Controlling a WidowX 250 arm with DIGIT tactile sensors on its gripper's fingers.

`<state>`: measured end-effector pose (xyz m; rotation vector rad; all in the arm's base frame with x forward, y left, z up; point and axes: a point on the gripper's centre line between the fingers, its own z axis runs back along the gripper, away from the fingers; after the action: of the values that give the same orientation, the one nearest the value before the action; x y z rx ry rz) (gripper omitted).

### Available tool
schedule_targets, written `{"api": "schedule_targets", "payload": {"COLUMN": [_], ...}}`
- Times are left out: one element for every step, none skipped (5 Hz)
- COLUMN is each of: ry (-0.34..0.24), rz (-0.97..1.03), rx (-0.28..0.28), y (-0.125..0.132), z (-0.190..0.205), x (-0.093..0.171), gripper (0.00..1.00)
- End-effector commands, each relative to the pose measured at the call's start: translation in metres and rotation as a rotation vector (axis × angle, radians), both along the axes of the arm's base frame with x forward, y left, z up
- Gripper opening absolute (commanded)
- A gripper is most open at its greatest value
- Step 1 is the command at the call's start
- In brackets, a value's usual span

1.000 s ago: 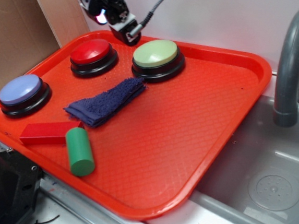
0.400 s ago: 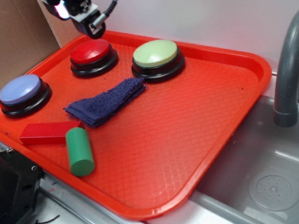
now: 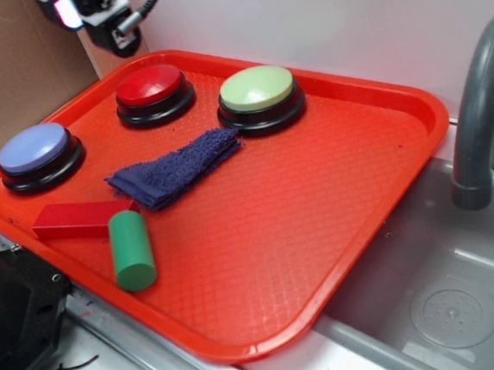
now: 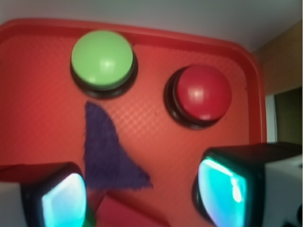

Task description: Push the green button.

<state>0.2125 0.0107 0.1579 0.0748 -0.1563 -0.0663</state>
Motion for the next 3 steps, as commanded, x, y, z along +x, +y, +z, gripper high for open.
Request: {"api": "schedule_targets", "payload": {"ry": [-0.003, 0.017, 0.036], "rz": [0.073, 0.086, 0.126], "rx": [-0.051, -0.055, -0.102], "y": [0.001, -0.002, 0.004], "z": [0.03, 0.035, 0.042], "x": [-0.008, -0.012, -0.014], "gripper": [1.0, 1.0, 1.0]}}
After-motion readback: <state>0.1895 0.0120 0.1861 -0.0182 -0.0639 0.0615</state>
